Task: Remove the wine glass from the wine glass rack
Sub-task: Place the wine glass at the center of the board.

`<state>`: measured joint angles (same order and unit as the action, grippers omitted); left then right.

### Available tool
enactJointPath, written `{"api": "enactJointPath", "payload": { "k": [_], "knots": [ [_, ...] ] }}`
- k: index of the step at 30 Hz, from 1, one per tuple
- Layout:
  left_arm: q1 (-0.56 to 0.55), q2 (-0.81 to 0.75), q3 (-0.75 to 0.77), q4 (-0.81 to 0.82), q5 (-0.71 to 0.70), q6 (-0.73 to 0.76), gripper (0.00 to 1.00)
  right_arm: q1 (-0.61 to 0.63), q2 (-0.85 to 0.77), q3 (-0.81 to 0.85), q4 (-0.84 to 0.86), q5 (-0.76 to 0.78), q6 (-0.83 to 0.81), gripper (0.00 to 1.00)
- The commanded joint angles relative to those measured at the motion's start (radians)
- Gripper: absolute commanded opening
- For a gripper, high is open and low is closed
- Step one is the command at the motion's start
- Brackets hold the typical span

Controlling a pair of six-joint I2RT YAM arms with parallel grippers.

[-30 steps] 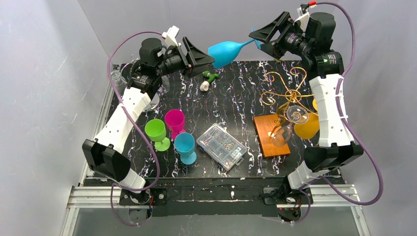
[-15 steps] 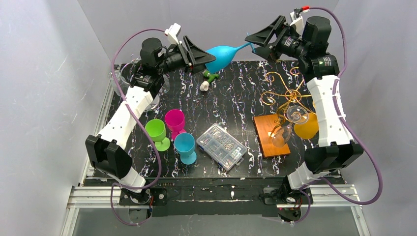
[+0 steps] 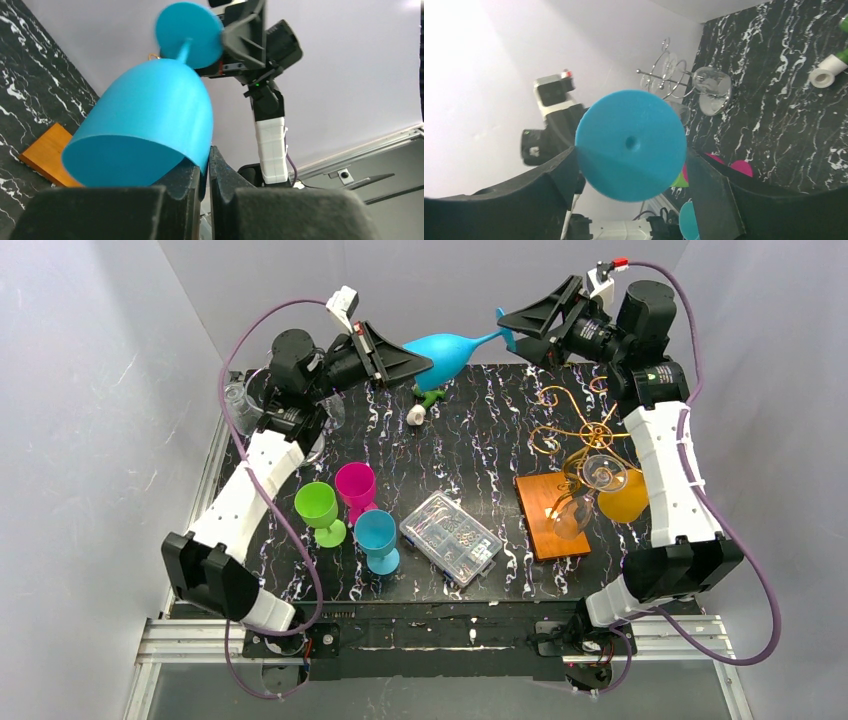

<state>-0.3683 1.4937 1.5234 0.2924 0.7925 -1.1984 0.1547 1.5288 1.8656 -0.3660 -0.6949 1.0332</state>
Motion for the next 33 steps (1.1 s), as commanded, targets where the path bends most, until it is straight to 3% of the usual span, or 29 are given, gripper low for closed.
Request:
{"api": "enactJointPath", "payload": {
  "k": [1,3,5,9,16,20,23,28,33],
  "knots": [
    [0.0,-0.113,-0.038,0.034,-0.047,0.049,0.0,0.006,-0.053,-0.021,0.093,0.034,-0.034,0.74],
    [-0.001,-0.152,-0.07,0.024,-0.095,0.087,0.0,0.008,-0.061,-0.017,0.057,0.095,-0.08,0.91],
    [-0.005,-0.19,-0.092,-0.039,-0.137,0.143,0.0,0.01,-0.07,-0.013,0.029,0.168,-0.11,0.98],
    [-0.052,-0.269,-0.116,-0.264,-0.293,0.321,0.0,0.037,-0.069,-0.011,0.04,0.244,-0.116,0.98],
    [-0.242,-0.286,-0.045,-0.6,-0.639,0.557,0.0,0.138,-0.06,0.051,-0.027,0.458,-0.165,0.98],
    [-0.324,-0.171,0.137,-0.903,-0.85,0.66,0.0,0.196,-0.072,0.043,-0.057,0.552,-0.234,0.98],
    [-0.352,-0.04,0.354,-1.195,-0.982,0.723,0.0,0.206,-0.085,0.045,-0.068,0.578,-0.263,0.98],
    [-0.356,0.117,0.568,-1.397,-1.018,0.751,0.0,0.214,-0.127,0.019,-0.12,0.588,-0.272,0.98],
    [-0.356,0.165,0.518,-1.41,-1.054,0.808,0.0,0.215,-0.163,-0.007,-0.204,0.609,-0.307,0.98]
  ]
}}
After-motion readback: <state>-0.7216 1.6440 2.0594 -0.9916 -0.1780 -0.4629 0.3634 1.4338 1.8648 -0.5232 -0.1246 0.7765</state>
